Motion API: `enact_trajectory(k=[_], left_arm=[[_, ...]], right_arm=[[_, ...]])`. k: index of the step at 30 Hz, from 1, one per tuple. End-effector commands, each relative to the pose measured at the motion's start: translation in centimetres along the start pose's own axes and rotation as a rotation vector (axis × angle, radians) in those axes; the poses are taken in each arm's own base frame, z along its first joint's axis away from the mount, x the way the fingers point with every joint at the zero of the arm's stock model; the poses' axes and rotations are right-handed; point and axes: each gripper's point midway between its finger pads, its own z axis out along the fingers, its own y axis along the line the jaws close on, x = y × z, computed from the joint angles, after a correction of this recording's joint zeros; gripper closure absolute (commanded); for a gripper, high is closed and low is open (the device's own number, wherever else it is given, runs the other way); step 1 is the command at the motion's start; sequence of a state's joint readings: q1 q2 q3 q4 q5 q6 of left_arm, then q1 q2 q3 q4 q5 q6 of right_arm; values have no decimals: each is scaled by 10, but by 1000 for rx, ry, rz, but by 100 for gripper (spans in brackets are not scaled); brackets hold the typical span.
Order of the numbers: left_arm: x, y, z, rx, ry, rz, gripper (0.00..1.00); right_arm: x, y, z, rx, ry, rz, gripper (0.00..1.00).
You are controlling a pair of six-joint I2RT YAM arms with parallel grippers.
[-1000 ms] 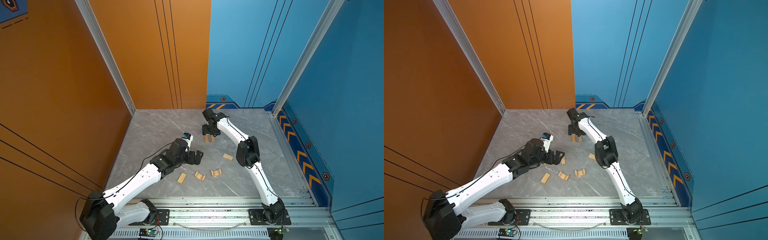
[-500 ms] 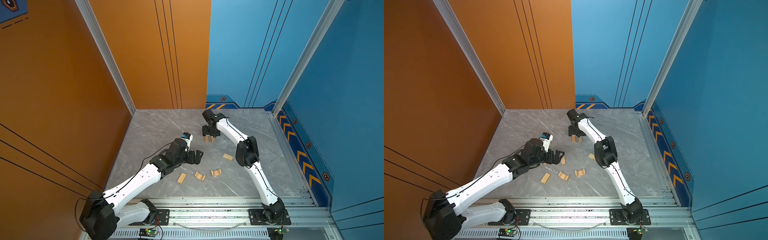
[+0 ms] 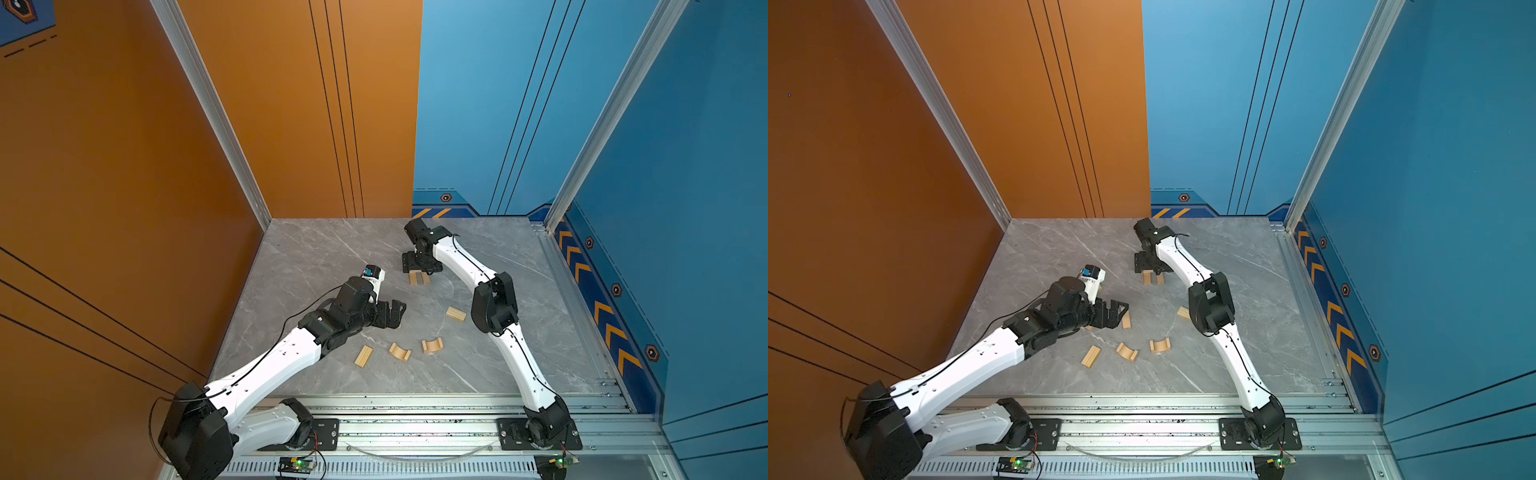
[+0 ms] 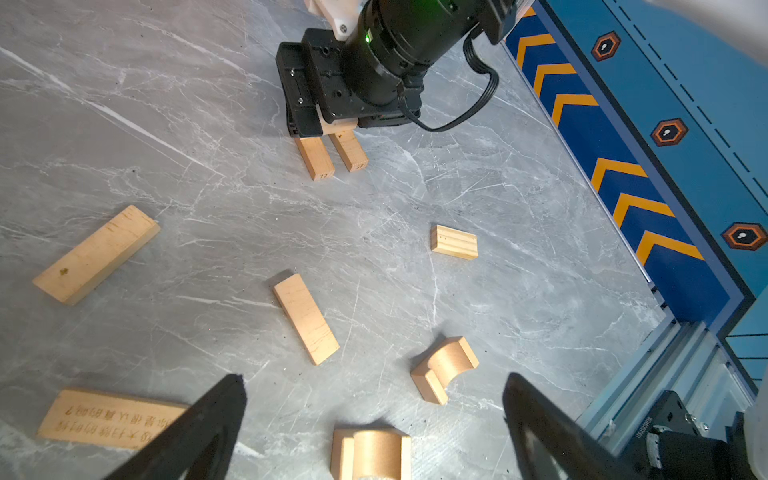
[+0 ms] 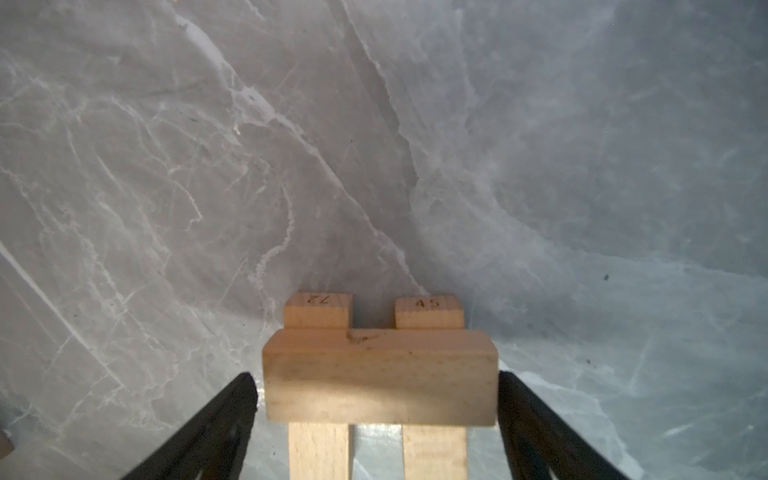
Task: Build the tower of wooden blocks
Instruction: 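Open the right gripper and draw it back while the left arm retracts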
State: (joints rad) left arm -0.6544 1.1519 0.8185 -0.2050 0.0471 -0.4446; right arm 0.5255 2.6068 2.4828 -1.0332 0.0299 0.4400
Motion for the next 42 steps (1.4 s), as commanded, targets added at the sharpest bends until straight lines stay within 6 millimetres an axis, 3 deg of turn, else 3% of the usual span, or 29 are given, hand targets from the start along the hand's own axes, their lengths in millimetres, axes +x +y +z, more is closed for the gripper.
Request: enact_trajectory(k=[1, 9, 17, 22, 33, 37, 42], left_arm=[[-2, 1, -7, 6, -13, 4, 2], [0, -1, -30, 4, -57, -14, 2], [30, -15, -52, 6, -67, 15, 2], [60, -26, -64, 10, -73, 52, 2], [125, -27, -74, -2, -96, 86, 2], [130, -25, -79, -28, -94, 116, 2], [126, -11, -86, -92, -98, 118, 2]], right_arm=[[-14, 7, -36, -27, -57, -27, 5], [-26, 6, -98, -47, -142, -28, 3], [15, -3, -133, 16, -129, -39, 4], [61, -4, -143, -7, -122, -42, 5], [151, -9, -142, -3, -90, -95, 7], [166, -6, -138, -6, -89, -90, 7], [169, 16, -133, -25, -84, -126, 8]])
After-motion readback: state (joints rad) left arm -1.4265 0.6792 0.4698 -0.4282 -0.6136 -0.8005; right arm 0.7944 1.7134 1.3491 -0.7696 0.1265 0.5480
